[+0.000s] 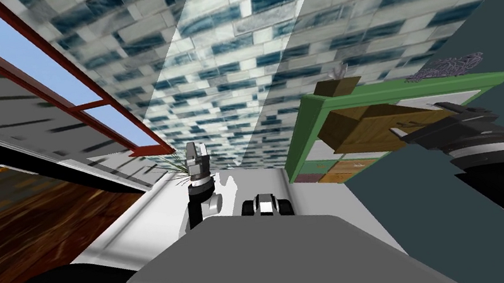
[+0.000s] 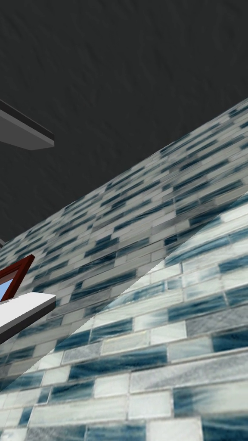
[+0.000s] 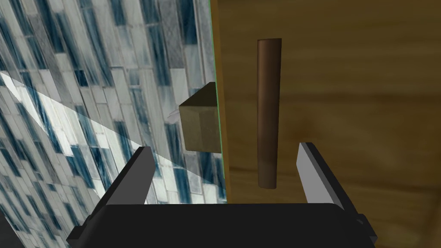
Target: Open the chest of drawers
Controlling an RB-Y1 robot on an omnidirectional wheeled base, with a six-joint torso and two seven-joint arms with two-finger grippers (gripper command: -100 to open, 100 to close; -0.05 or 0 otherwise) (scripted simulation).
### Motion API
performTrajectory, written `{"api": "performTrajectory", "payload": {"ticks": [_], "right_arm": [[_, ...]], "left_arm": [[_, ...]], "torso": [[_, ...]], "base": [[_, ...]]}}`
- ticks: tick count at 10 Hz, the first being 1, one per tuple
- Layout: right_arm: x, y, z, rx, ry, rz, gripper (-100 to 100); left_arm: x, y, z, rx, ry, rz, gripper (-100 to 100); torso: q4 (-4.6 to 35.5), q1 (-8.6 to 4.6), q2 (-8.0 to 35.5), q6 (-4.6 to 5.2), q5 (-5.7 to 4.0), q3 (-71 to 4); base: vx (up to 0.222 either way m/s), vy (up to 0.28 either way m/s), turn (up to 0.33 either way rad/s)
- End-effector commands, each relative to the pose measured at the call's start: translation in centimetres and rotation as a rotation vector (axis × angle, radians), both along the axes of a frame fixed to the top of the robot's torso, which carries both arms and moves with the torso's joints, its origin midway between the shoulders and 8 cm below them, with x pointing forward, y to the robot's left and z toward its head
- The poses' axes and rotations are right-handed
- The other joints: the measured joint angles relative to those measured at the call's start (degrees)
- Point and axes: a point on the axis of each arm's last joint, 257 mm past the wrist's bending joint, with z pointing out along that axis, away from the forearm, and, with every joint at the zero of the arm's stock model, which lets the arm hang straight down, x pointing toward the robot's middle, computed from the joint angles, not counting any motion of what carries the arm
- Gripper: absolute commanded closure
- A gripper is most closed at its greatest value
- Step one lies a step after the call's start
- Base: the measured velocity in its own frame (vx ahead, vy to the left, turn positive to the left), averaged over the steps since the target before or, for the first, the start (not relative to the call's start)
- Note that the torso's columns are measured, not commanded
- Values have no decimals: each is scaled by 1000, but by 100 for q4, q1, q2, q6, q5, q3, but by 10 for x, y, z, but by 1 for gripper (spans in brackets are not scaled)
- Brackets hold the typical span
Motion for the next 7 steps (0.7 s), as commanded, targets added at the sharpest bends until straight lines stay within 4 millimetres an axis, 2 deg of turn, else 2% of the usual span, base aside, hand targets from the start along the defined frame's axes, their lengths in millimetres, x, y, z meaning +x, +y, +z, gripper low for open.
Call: {"api": "performTrajectory", "payload": {"ticks": [1, 2, 3, 4, 7], "right_arm": [[0, -3, 16, -2, 0, 11, -100], [1, -4, 22, -3, -1, 16, -100], [1, -5, 15, -2, 5, 14, -100], [1, -6, 15, 1, 6, 13, 0], [1, -6, 13, 3, 9, 12, 0]], "left_arm": [[0, 0, 0, 0, 0, 0, 0], [0, 0, 0, 0, 0, 0, 0], [0, 0, 0, 0, 0, 0, 0], [0, 0, 0, 0, 0, 0, 0], [0, 0, 0, 0, 0, 0, 0]], "torso": [[1, -2, 3, 0, -1, 2], [-1, -2, -1, 0, -1, -1], [7, 7, -2, 1, 14, -5], [5, 9, -2, -1, 13, -4], [0, 7, -8, 0, 7, -7]], "base": [[15, 41, -28], [13, 44, -33], [8, 15, -11], [0, 0, 0], [0, 0, 0]]}}
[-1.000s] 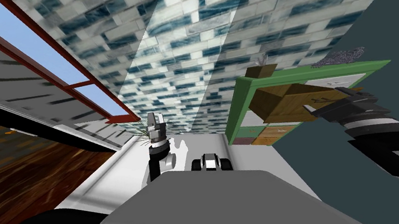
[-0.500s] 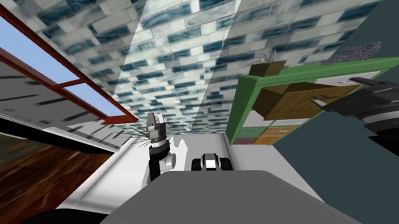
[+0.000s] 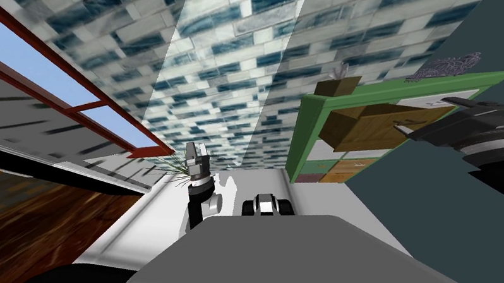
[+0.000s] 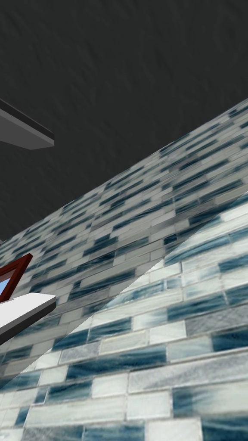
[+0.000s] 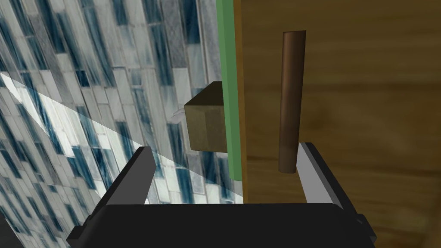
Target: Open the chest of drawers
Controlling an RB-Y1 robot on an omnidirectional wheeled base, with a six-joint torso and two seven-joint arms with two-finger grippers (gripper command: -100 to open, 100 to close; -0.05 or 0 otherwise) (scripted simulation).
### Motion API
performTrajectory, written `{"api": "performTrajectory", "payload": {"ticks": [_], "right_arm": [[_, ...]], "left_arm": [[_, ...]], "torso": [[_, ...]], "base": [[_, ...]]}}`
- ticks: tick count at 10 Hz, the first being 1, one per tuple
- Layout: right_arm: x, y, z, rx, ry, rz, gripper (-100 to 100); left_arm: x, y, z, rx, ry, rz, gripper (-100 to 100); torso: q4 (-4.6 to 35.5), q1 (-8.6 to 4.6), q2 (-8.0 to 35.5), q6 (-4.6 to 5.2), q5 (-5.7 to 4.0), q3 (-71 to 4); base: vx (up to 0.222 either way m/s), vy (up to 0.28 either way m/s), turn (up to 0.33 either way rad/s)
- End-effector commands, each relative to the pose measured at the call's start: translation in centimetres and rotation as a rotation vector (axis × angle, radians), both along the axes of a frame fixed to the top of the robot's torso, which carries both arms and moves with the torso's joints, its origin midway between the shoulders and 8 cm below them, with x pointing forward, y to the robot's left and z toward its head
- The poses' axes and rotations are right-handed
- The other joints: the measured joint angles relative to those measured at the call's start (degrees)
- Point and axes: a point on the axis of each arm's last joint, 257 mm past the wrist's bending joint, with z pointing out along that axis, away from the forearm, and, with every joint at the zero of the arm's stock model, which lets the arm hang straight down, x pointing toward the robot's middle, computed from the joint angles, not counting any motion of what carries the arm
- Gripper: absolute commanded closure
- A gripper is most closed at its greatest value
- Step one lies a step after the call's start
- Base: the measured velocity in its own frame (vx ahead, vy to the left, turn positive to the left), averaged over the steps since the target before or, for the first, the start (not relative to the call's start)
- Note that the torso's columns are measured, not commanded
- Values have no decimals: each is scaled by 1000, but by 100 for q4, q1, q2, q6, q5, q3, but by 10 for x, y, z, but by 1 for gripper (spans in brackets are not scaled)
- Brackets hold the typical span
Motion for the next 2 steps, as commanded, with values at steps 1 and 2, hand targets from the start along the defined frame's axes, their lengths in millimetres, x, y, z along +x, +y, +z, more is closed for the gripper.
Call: {"api": "performTrajectory", "payload": {"ticks": [1, 2], "right_arm": [[0, 0, 0, 0, 1, 0, 0], [0, 0, -1, 1, 1, -1, 0]], "left_arm": [[0, 0, 0, 0, 0, 0, 0], [0, 0, 0, 0, 0, 0, 0]], "torso": [[-1, -1, -2, 0, -1, -1], [-2, -2, -3, 0, -2, -1]], "base": [[0, 0, 0], [0, 0, 0]]}}
